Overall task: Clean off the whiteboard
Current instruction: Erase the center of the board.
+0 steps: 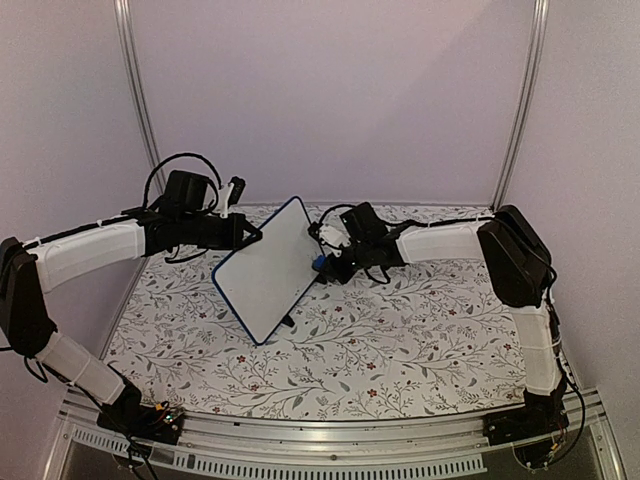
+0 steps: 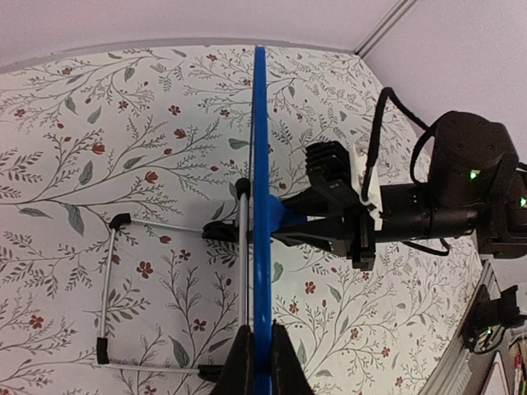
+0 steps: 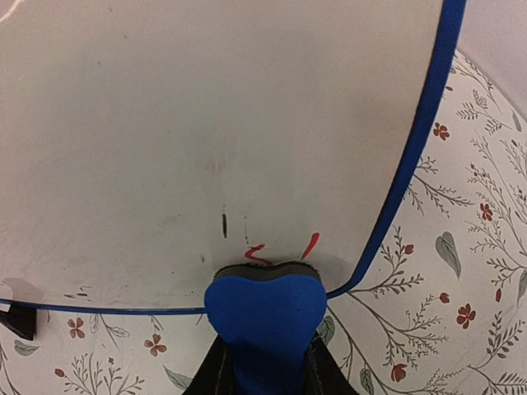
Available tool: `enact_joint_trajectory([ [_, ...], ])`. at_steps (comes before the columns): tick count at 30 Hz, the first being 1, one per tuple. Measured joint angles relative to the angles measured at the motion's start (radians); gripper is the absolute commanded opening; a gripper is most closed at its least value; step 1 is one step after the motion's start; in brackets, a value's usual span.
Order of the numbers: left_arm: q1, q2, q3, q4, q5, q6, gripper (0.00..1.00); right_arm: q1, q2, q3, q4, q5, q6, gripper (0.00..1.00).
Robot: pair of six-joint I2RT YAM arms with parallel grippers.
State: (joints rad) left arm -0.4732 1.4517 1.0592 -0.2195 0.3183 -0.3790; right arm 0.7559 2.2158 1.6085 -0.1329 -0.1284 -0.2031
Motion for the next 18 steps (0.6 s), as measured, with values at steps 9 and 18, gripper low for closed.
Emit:
enact_joint_trajectory([
  [9, 0.000, 0.000, 0.000, 0.000, 0.006, 0.000, 0.00, -0.005, 0.013, -0.032, 0.014, 0.022, 0.000, 0.16],
  [18, 0.000, 0.000, 0.000, 0.000, 0.005, 0.000, 0.00, -0.004, 0.012, 0.011, -0.014, 0.017, 0.000, 0.16],
])
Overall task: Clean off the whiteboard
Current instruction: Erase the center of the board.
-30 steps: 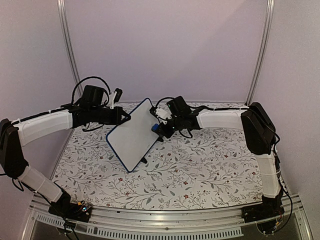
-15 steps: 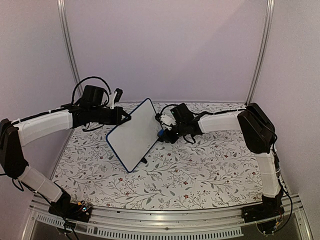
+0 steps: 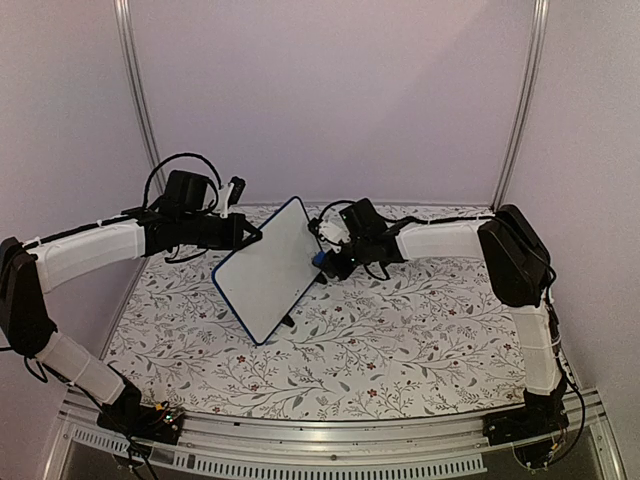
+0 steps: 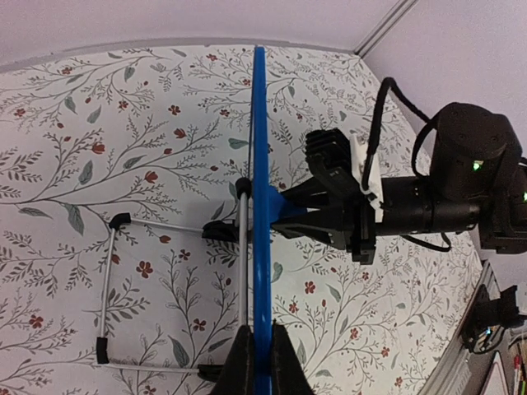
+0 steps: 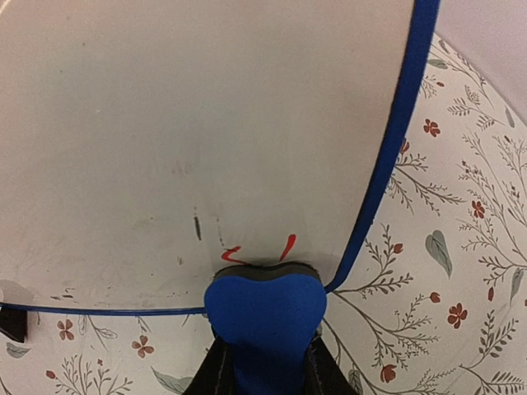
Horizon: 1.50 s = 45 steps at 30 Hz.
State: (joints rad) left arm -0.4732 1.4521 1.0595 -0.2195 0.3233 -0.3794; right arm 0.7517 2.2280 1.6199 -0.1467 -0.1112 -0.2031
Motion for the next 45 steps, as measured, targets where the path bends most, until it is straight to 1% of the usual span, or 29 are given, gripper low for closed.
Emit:
enact_joint_trajectory([
  [6, 0.000, 0.000, 0.000, 0.000, -0.002, 0.000, 0.00, 0.000, -0.014, 0.062, -0.008, 0.013, 0.000, 0.16],
  [14, 0.000, 0.001, 0.000, 0.002, 0.000, 0.000, 0.00, 0.000, -0.028, 0.069, 0.028, 0.019, 0.002, 0.16],
  [19, 0.000, 0.001, 0.000, 0.002, 0.000, 0.000, 0.00, -0.003, -0.028, 0.047, 0.051, 0.018, 0.004, 0.16],
  [23, 0.000, 0.001, 0.000, 0.002, 0.001, 0.000, 0.00, -0.013, -0.026, -0.014, 0.070, -0.011, 0.008, 0.15],
  [31, 0.000, 0.002, 0.000, 0.003, 0.002, 0.000, 0.00, -0.021, 0.005, -0.066, 0.073, -0.049, 0.016, 0.15],
  [40, -0.001, 0.002, 0.000, 0.004, 0.002, 0.000, 0.00, -0.026, 0.005, -0.066, 0.072, -0.061, 0.016, 0.15],
  [45, -0.001, 0.002, 0.000, 0.004, 0.002, -0.001, 0.00, -0.026, 0.005, -0.018, 0.029, -0.058, 0.016, 0.16],
])
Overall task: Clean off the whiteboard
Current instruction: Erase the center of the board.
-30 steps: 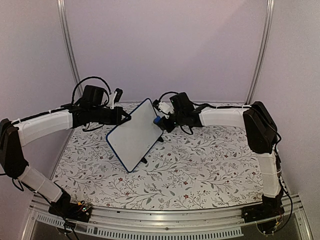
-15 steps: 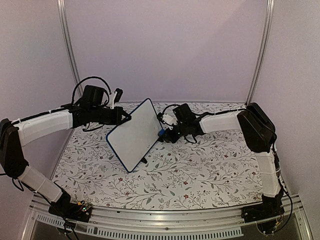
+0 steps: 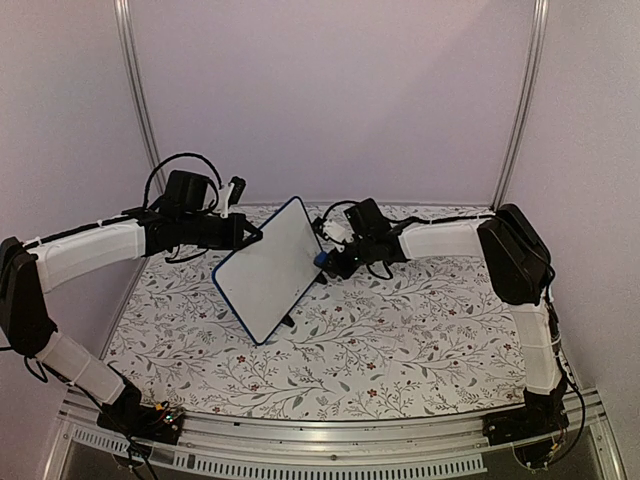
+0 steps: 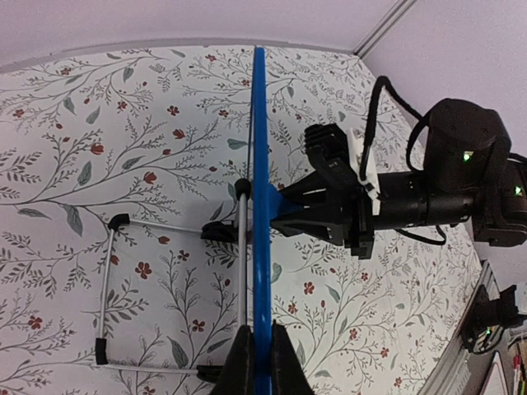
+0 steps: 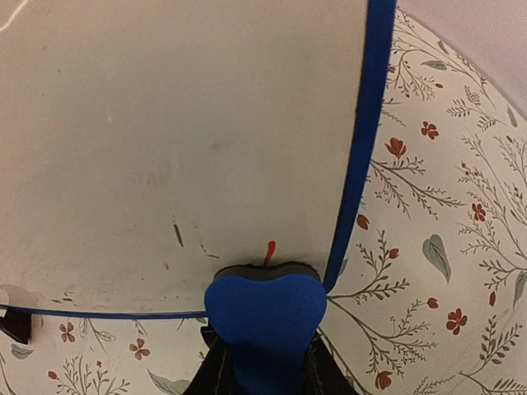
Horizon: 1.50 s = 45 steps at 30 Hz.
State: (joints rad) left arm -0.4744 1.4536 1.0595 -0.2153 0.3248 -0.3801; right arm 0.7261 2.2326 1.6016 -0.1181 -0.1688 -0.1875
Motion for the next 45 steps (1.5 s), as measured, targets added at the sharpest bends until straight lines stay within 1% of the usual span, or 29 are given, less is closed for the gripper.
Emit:
enact_joint_trajectory([
  [5, 0.000, 0.000, 0.000, 0.000, -0.005, -0.003, 0.00, -0.001, 0.000, 0.086, -0.031, 0.029, -0.001, 0.16],
  [9, 0.000, 0.000, 0.000, 0.000, -0.006, -0.004, 0.00, -0.002, 0.000, 0.113, -0.032, 0.036, 0.000, 0.16],
  [17, 0.000, 0.000, 0.000, 0.000, -0.005, -0.006, 0.00, -0.003, 0.000, 0.110, -0.029, 0.036, 0.000, 0.16],
  [27, 0.000, 0.000, 0.000, 0.000, -0.005, -0.007, 0.00, -0.007, 0.028, 0.041, -0.017, 0.060, -0.006, 0.15],
  [38, -0.001, 0.000, 0.000, 0.001, -0.005, -0.010, 0.00, 0.002, 0.048, 0.039, -0.039, 0.107, -0.024, 0.15],
  [45, -0.001, 0.000, 0.000, 0.001, -0.005, -0.010, 0.00, 0.012, 0.046, 0.039, -0.042, 0.111, -0.039, 0.15],
])
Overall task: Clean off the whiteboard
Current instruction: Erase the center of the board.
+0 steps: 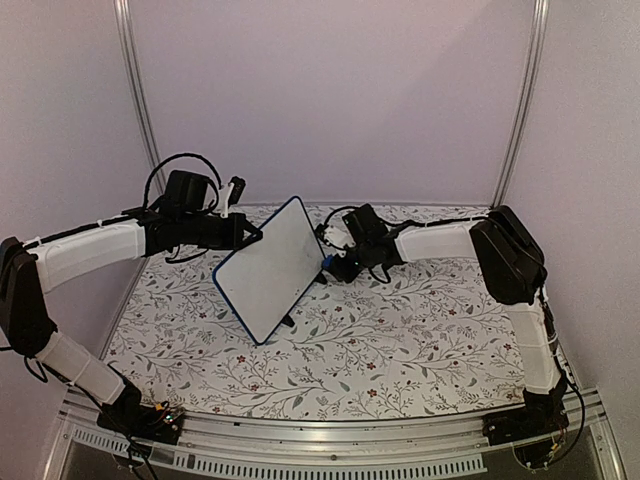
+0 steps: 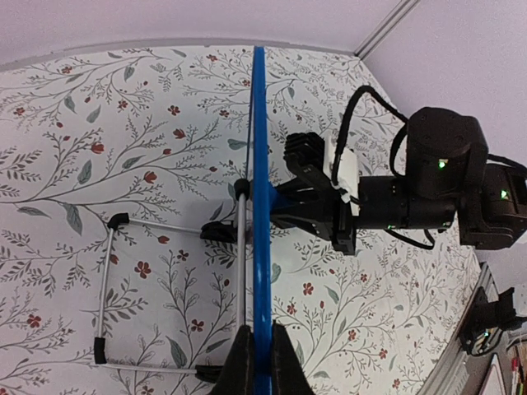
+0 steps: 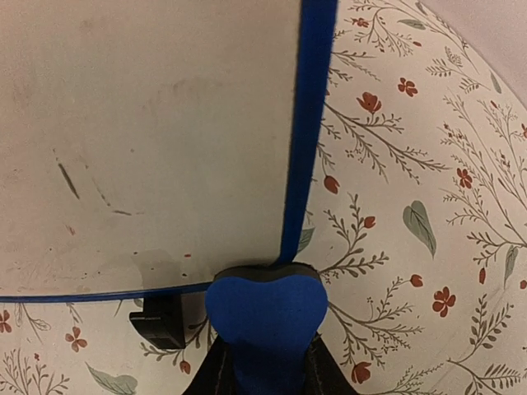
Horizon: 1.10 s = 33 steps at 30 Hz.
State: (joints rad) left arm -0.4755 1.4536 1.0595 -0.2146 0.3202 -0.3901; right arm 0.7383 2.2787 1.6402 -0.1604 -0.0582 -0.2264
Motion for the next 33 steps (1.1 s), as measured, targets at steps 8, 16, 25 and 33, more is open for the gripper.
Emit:
enact_joint_trajectory([
  [8, 0.000, 0.000, 0.000, 0.000, 0.000, 0.000, 0.00, 0.034, -0.030, 0.000, -0.021, -0.005, -0.018, 0.15],
  [16, 0.000, 0.000, 0.000, 0.000, 0.000, 0.001, 0.00, 0.053, -0.061, 0.000, -0.005, -0.033, -0.043, 0.15],
  [25, 0.000, 0.000, 0.000, 0.001, 0.003, 0.003, 0.00, 0.069, -0.110, 0.000, 0.065, -0.082, -0.059, 0.16],
  [33, 0.000, 0.000, 0.000, 0.001, 0.002, 0.004, 0.00, 0.073, -0.110, -0.029, 0.093, -0.085, -0.061, 0.16],
])
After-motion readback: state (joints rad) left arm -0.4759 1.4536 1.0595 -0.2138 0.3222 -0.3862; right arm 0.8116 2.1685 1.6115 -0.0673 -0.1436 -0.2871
